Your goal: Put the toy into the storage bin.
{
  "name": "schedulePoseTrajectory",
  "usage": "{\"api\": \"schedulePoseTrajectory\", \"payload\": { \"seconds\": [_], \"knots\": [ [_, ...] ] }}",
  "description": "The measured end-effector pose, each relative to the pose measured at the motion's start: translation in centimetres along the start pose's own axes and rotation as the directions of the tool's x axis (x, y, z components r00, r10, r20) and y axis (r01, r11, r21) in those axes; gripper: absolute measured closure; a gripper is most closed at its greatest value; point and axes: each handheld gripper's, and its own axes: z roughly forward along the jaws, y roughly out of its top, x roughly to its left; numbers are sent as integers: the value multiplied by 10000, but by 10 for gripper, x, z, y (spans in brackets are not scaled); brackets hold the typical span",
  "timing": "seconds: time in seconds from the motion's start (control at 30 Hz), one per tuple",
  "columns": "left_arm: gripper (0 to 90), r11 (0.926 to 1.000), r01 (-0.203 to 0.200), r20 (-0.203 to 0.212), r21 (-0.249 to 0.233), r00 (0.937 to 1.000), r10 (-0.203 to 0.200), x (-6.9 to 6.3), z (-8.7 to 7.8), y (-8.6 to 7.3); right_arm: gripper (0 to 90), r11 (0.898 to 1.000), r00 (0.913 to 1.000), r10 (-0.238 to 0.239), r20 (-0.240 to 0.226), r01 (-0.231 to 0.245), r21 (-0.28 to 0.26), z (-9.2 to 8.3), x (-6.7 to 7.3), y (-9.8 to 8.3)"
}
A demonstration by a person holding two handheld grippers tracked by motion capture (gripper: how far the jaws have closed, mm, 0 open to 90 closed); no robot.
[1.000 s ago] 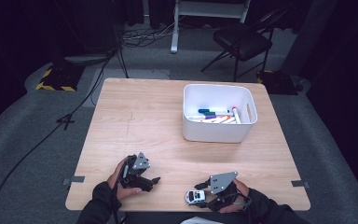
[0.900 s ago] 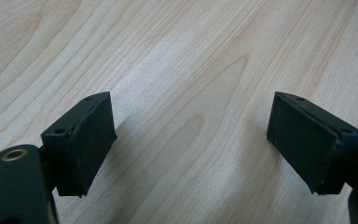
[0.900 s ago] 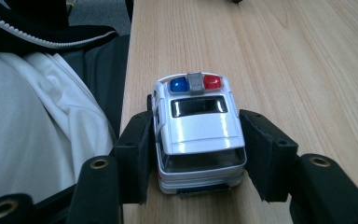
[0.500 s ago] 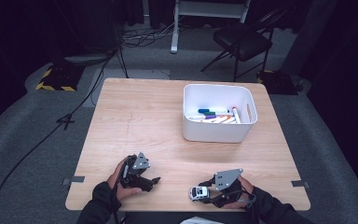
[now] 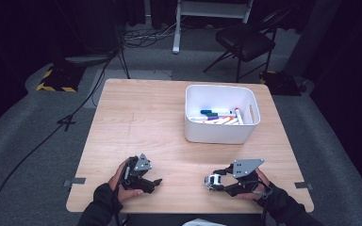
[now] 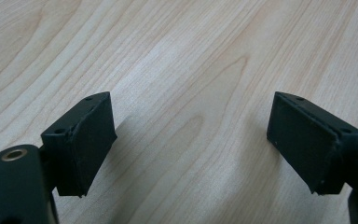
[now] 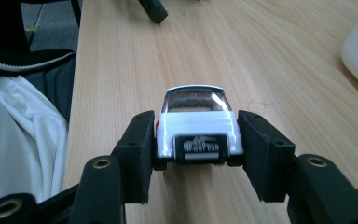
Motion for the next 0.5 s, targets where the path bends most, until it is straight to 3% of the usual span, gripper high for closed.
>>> {"api": "schedulePoseTrajectory", "payload": {
  "seconds": [0.5],
  "knots": [
    [155, 10000, 0, 3, -1, 10000, 0, 0, 0, 0, 486, 9960, 9933, 688, 931, -631, -631, -29, -15, 6]
  ]
}}
